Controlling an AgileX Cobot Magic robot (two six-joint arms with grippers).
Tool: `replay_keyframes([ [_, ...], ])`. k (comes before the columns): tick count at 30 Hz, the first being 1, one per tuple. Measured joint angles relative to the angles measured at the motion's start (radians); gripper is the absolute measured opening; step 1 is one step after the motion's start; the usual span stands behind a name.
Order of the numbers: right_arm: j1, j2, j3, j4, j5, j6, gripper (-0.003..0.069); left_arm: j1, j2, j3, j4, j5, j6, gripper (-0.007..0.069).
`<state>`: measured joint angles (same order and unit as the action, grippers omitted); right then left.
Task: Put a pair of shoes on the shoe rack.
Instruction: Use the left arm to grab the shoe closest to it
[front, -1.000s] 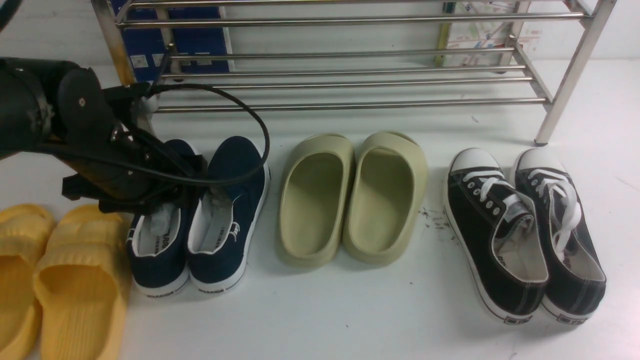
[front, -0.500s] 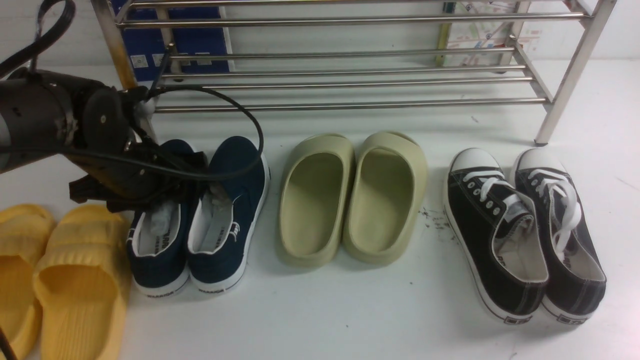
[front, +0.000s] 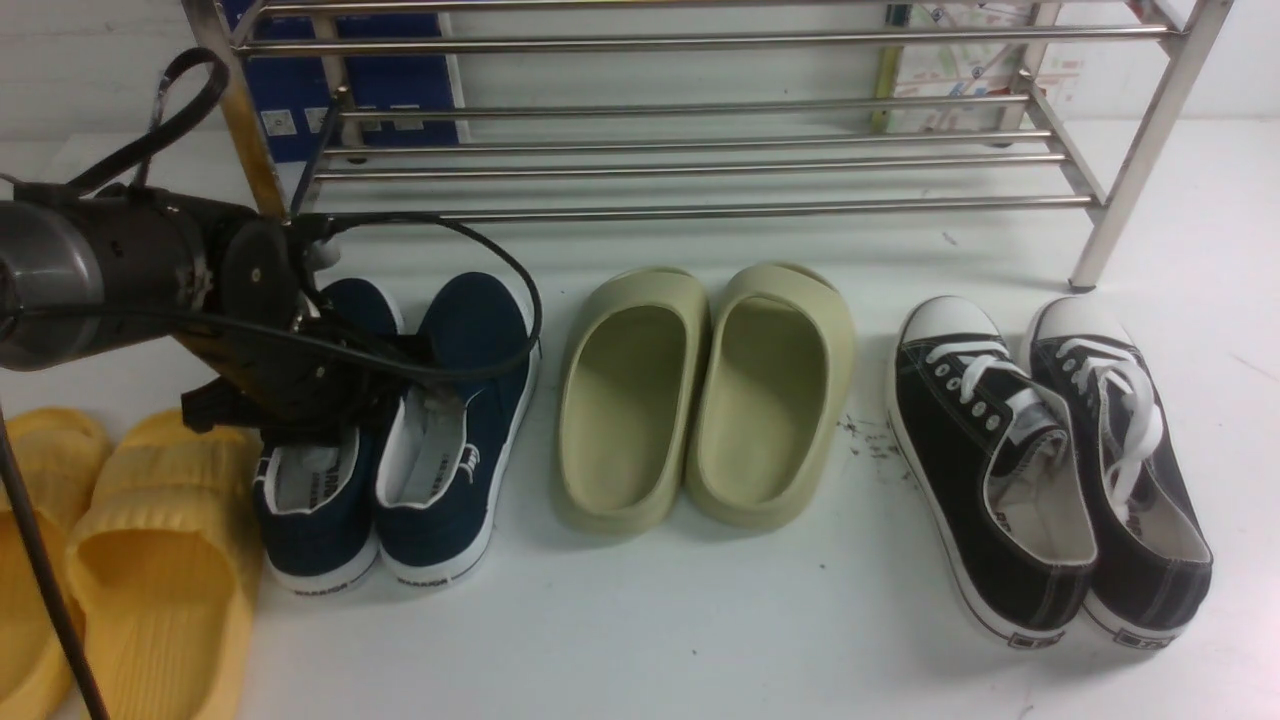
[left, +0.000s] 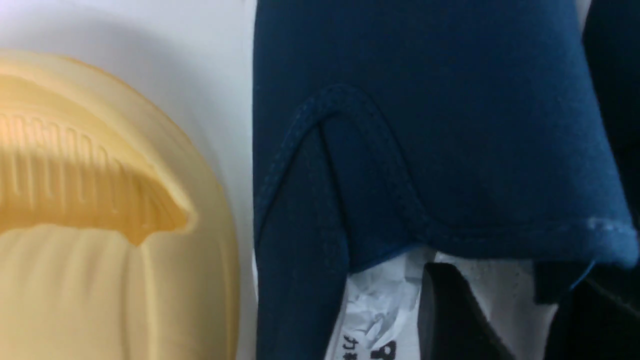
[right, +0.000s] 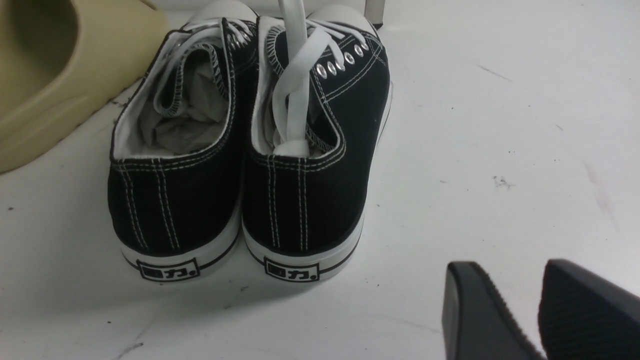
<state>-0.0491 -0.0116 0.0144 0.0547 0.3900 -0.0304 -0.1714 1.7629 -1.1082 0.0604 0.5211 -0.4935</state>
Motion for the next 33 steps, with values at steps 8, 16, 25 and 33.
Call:
replay_keyframes([
  [8,0.0,0.0,0.0,0.0,0.0,0.0,0.0239,-0.003,0.004,-0.001,-0.002,0.119,0.023,0.0212],
  [16,0.0,0.0,0.0,0.0,0.0,0.0,0.0239,-0.003,0.005,-0.001,-0.008,0.136,0.035,0.0209],
  [25,0.0,0.0,0.0,0.0,0.0,0.0,0.0239,-0.004,-0.023,-0.005,-0.009,0.16,0.101,0.0004],
  [33,0.0,0.0,0.0,0.0,-0.001,0.0,0.0239,-0.004,-0.18,-0.005,0.006,0.24,0.119,0.0004],
])
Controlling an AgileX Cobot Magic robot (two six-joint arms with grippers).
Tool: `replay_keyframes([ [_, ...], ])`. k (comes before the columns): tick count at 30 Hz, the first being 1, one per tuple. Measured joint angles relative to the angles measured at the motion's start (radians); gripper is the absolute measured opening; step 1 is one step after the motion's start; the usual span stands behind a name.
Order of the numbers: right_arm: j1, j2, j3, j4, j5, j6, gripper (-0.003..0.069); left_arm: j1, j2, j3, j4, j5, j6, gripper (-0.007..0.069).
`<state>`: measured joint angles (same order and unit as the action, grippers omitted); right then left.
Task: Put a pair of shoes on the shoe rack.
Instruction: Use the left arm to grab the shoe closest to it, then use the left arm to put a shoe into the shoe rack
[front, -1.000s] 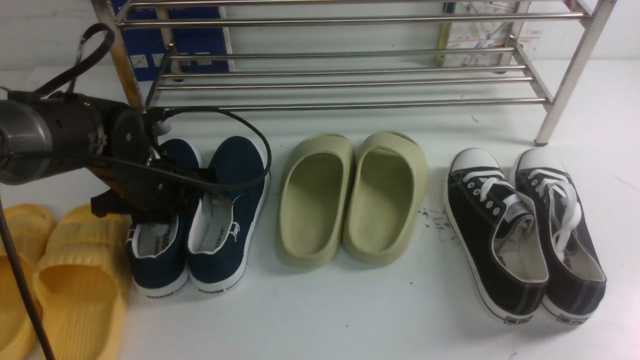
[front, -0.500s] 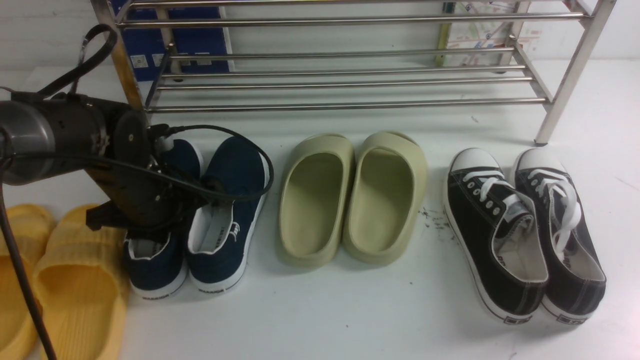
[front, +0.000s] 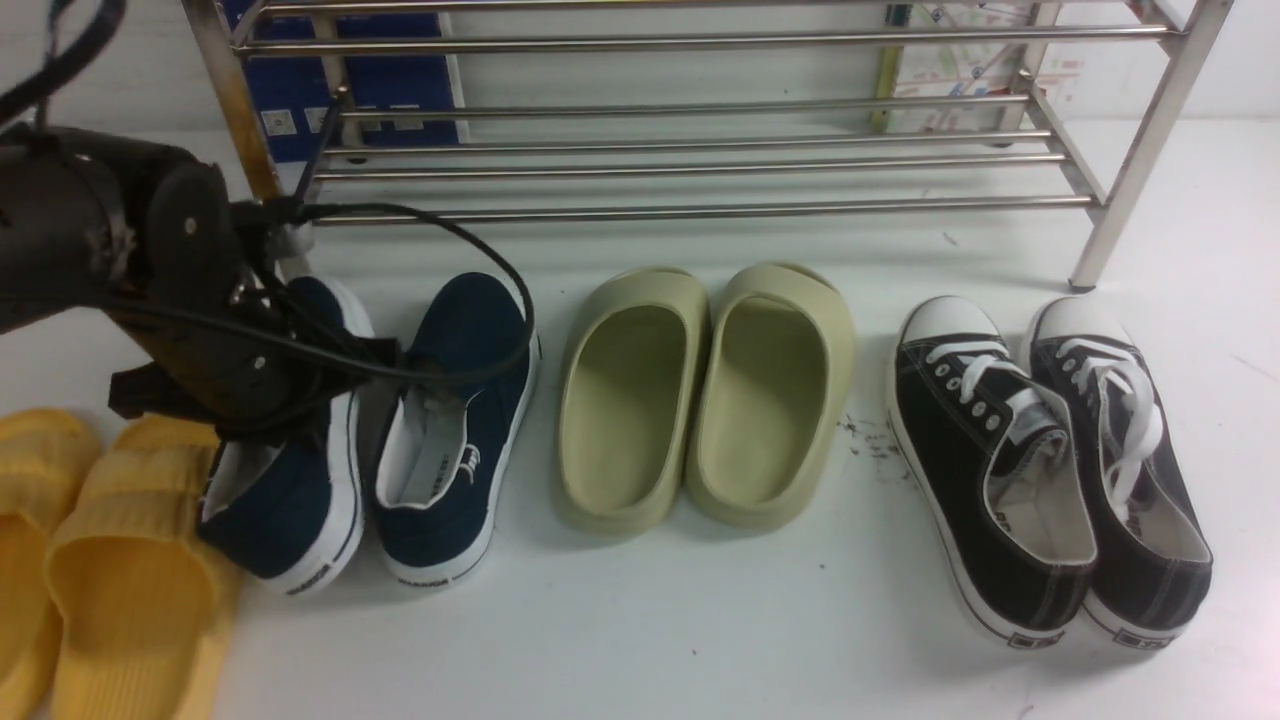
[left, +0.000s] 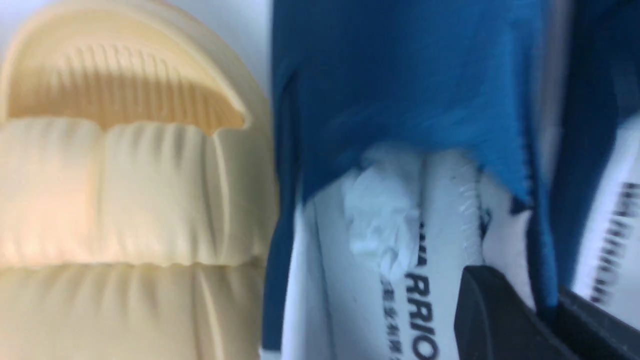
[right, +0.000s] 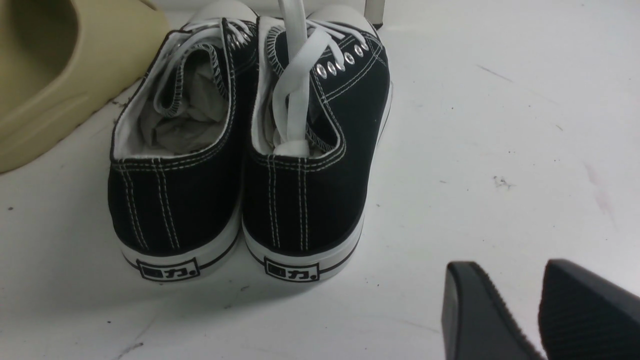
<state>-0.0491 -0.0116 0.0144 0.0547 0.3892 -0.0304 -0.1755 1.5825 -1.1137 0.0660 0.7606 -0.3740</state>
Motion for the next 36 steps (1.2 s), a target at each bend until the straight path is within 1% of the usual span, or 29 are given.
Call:
replay_keyframes([
  [4,0.0,0.0,0.0,0.0,0.0,0.0,0.0239,0.0,-0.036,-0.053,-0.004,0.028,0.026,0.0004],
  [7,0.0,0.0,0.0,0.001,0.0,0.0,0.0239,0.001,-0.035,-0.106,-0.041,0.04,0.083,0.0004],
  [9,0.0,0.0,0.0,0.001,0.0,0.0,0.0239,0.001,-0.021,-0.155,-0.095,0.063,0.152,0.0004],
  [14,0.0,0.0,0.0,0.001,0.0,0.0,0.0239,0.001,0.052,-0.247,-0.138,0.09,0.219,0.0004],
  [21,0.0,0.0,0.0,0.001,0.0,0.0,0.0239,0.001,0.158,-0.382,-0.134,0.11,0.255,0.0004],
  [27,0.0,0.0,0.0,0.001,0.0,0.0,0.0239,0.001,0.244,-0.497,-0.128,0.118,0.26,0.0004],
  [31,0.0,0.0,0.0,0.001,0.0,0.0,0.0239,0.001,0.324,-0.595,-0.107,0.139,0.26,0.0004],
  [36,0.0,0.0,0.0,0.001,0.0,0.0,0.0239,0.001,0.446,-0.765,-0.088,0.172,0.264,0.0004],
])
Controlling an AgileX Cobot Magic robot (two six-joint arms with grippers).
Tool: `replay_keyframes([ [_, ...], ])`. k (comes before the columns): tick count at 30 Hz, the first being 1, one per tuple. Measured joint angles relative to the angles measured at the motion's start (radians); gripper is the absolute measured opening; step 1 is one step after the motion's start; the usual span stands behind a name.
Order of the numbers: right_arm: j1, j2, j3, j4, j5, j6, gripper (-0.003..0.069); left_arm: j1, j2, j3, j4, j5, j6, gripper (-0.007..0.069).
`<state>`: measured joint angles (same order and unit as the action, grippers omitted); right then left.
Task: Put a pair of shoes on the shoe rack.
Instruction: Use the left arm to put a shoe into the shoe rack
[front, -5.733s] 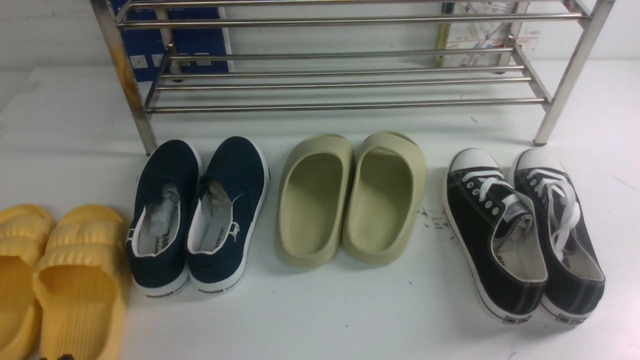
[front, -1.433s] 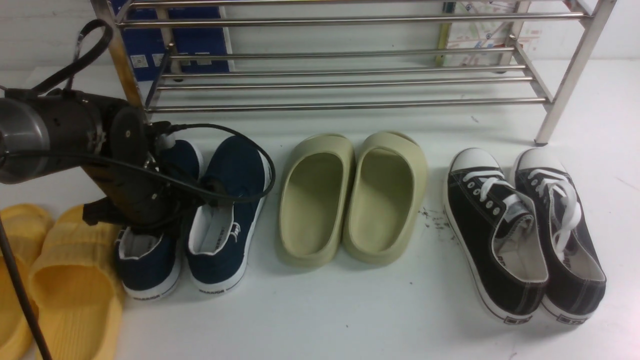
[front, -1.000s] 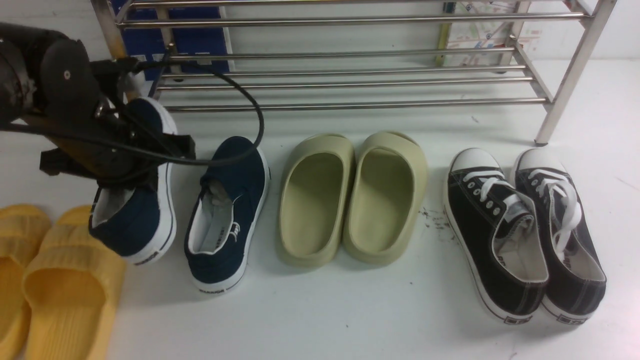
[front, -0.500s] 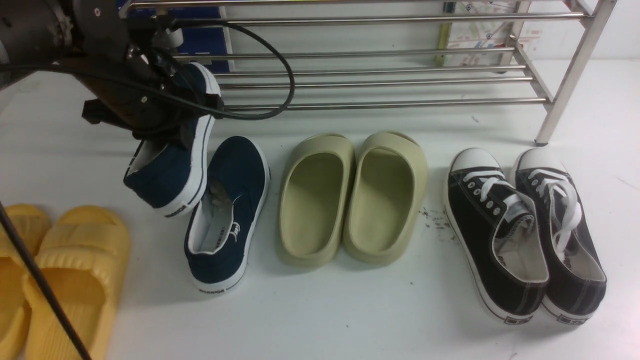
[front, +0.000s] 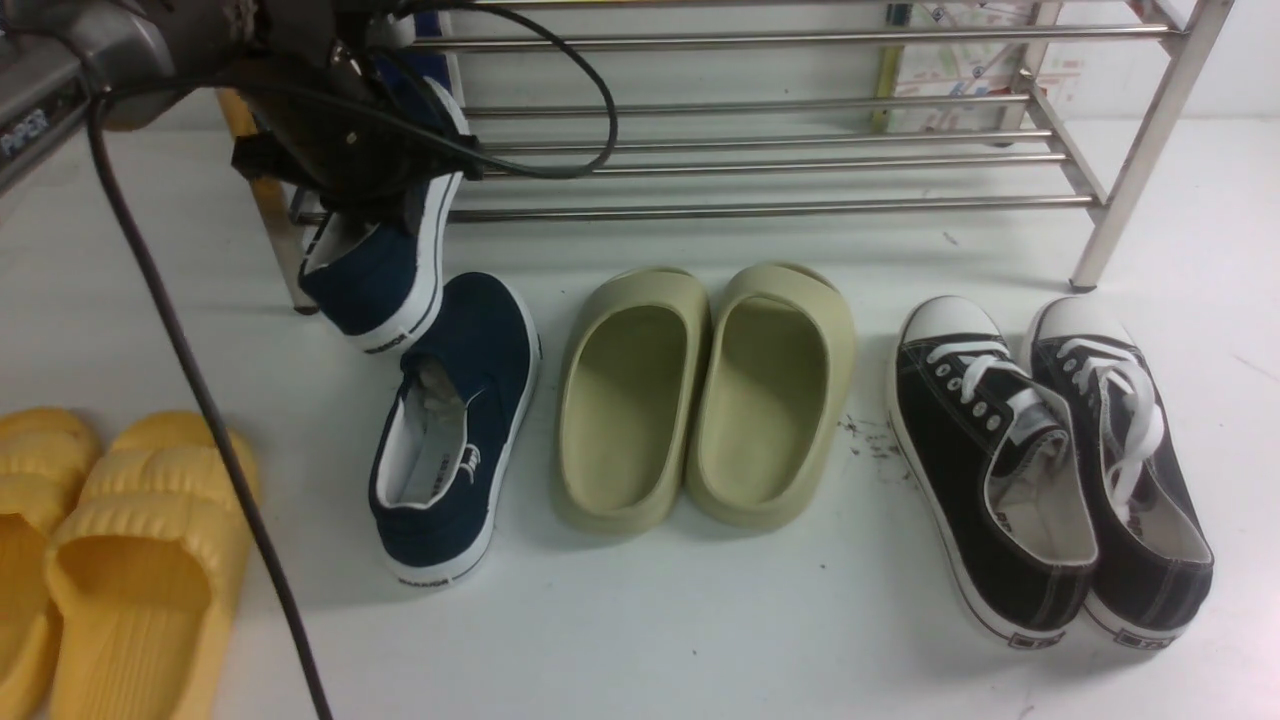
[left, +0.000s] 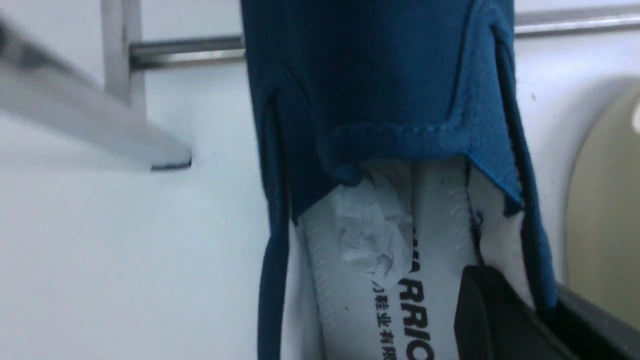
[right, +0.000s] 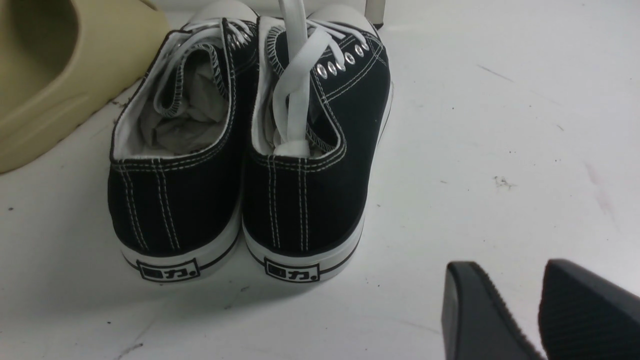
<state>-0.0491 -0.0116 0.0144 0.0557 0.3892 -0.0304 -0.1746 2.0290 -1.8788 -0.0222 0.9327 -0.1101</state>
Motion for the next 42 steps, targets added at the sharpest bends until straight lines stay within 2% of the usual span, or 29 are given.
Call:
replay_keyframes([
  [9,0.0,0.0,0.0,0.0,0.0,0.0,0.0239,-0.002,0.124,-0.158,0.011,-0.006,0.018,0.0007],
  [13,0.0,0.0,0.0,-0.001,0.0,0.0,0.0239,-0.002,0.132,-0.161,0.022,-0.026,-0.001,0.0042],
  [14,0.0,0.0,0.0,-0.001,0.0,0.0,0.0239,-0.002,0.132,-0.162,0.031,-0.033,-0.01,0.0062],
  [17,0.0,0.0,0.0,0.0,0.0,0.0,0.0239,-0.002,0.133,-0.166,0.062,-0.058,-0.047,0.0217],
  [18,0.0,0.0,0.0,0.0,0.0,0.0,0.0239,-0.002,0.133,-0.166,0.064,-0.057,-0.051,0.0227],
  [19,0.0,0.0,0.0,0.0,0.0,0.0,0.0239,-0.002,0.133,-0.166,0.07,-0.057,-0.056,0.0267],
  [21,0.0,0.0,0.0,-0.001,0.0,0.0,0.0239,-0.002,0.121,-0.166,0.08,-0.032,-0.07,0.0398],
  [24,0.0,0.0,0.0,-0.001,0.0,0.0,0.0239,-0.002,0.085,-0.168,0.078,0.012,-0.072,0.0488],
  [28,0.0,0.0,0.0,-0.001,0.0,0.0,0.0239,-0.002,0.038,-0.173,0.075,0.087,-0.072,0.0529],
  [30,0.0,0.0,0.0,-0.001,0.0,0.0,0.0239,-0.002,0.019,-0.174,0.072,0.127,-0.072,0.0528],
  [34,0.0,0.0,0.0,-0.001,0.0,0.0,0.0239,-0.002,-0.005,-0.163,0.062,0.228,-0.072,0.0428],
  [36,0.0,0.0,0.0,-0.001,0.0,0.0,0.0239,-0.002,-0.014,-0.139,0.056,0.239,-0.072,0.0342],
  [37,0.0,0.0,0.0,-0.001,0.0,0.0,0.0239,-0.002,-0.017,-0.118,0.056,0.244,-0.073,0.0278],
  [38,0.0,0.0,0.0,-0.001,0.0,0.0,0.0239,-0.002,-0.027,-0.083,0.056,0.244,-0.082,0.0181],
  [39,0.0,0.0,0.0,-0.001,0.0,0.0,0.0239,-0.002,-0.031,-0.072,0.056,0.244,-0.084,0.0167],
  [40,0.0,0.0,0.0,-0.001,0.0,0.0,0.0239,-0.001,-0.054,-0.025,0.056,0.239,-0.102,0.0043],
  [41,0.0,0.0,0.0,-0.001,0.0,0.0,0.0239,-0.001,-0.067,0.007,0.056,0.23,-0.112,-0.0011],
  [42,0.0,0.0,0.0,-0.001,0.0,0.0,0.0239,-0.001,-0.082,0.04,0.056,0.22,-0.118,-0.0014],
])
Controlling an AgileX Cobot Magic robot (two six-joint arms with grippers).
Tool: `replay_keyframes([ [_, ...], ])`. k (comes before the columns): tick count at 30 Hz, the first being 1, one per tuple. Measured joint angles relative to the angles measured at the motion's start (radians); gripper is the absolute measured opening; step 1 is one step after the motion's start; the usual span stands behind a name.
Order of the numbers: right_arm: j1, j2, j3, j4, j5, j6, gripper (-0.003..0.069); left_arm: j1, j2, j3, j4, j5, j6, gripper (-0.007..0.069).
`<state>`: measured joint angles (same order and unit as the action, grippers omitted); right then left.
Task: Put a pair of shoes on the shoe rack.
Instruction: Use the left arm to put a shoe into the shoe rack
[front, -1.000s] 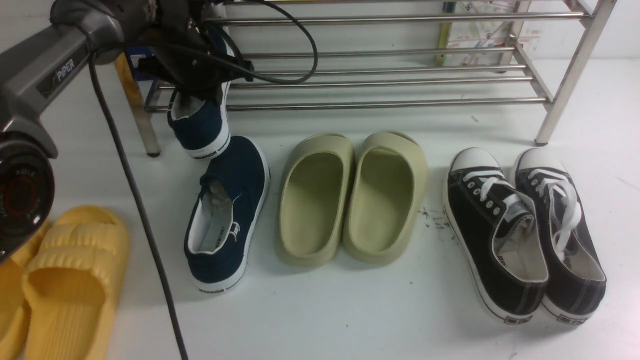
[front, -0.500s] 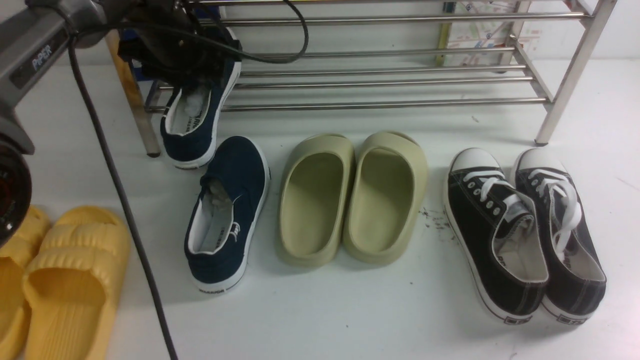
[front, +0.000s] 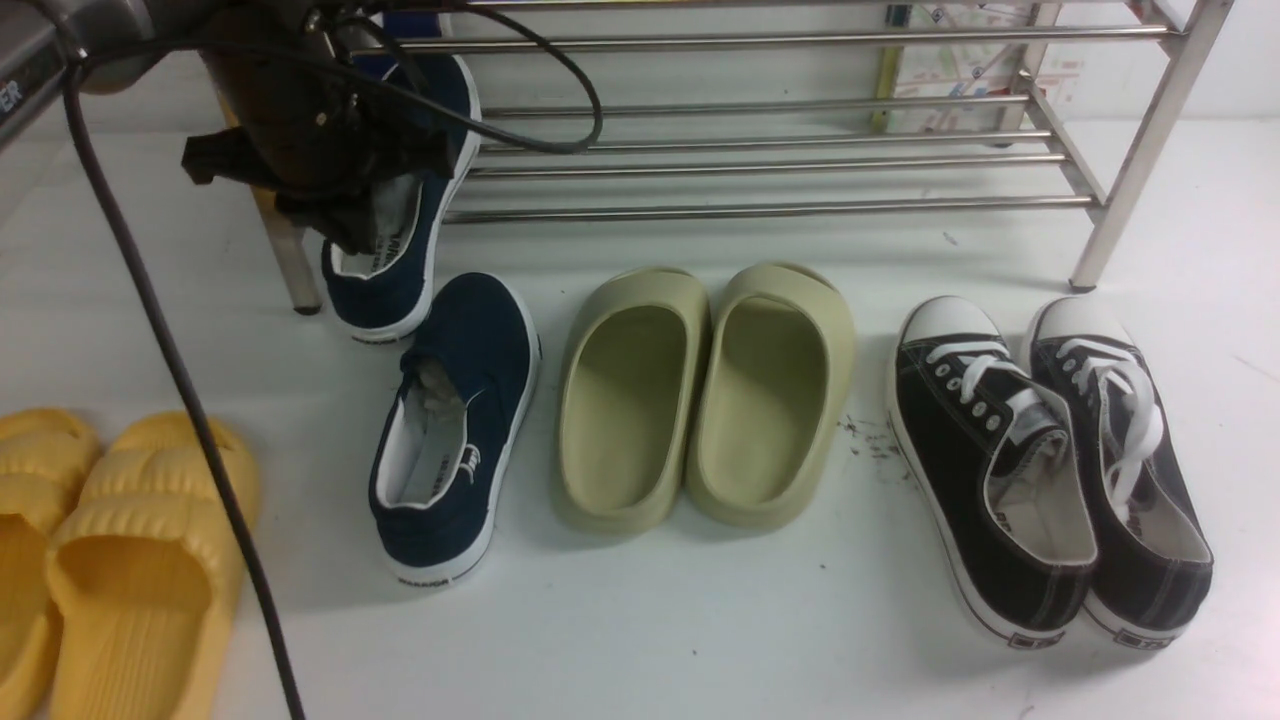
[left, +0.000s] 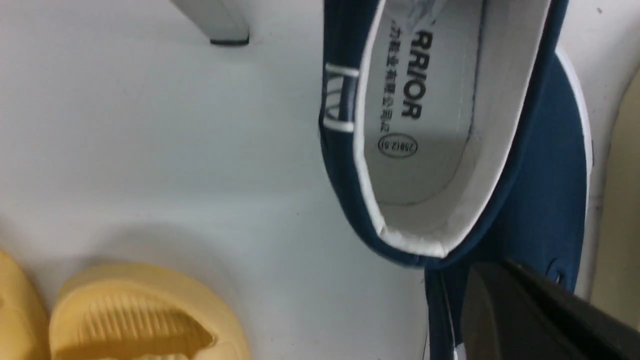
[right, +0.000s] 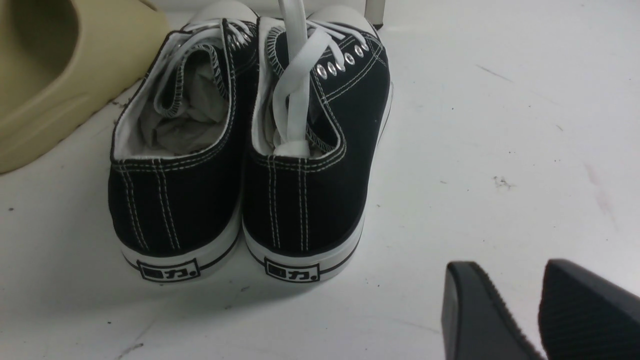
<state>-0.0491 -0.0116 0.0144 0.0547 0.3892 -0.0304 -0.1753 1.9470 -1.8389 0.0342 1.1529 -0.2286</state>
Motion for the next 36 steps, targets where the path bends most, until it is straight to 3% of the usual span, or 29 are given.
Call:
replay_keyframes([
  [13,0.0,0.0,0.0,0.0,0.0,0.0,0.0239,0.0,-0.112,0.375,0.002,-0.274,-0.049,-0.0014],
  [20,0.0,0.0,0.0,0.001,0.0,0.0,0.0239,0.0,-0.094,0.407,0.018,-0.509,-0.062,-0.0014],
  [36,0.0,0.0,0.0,0.0,0.0,0.0,0.0239,0.0,-0.094,0.415,0.024,-0.73,-0.063,-0.0014],
])
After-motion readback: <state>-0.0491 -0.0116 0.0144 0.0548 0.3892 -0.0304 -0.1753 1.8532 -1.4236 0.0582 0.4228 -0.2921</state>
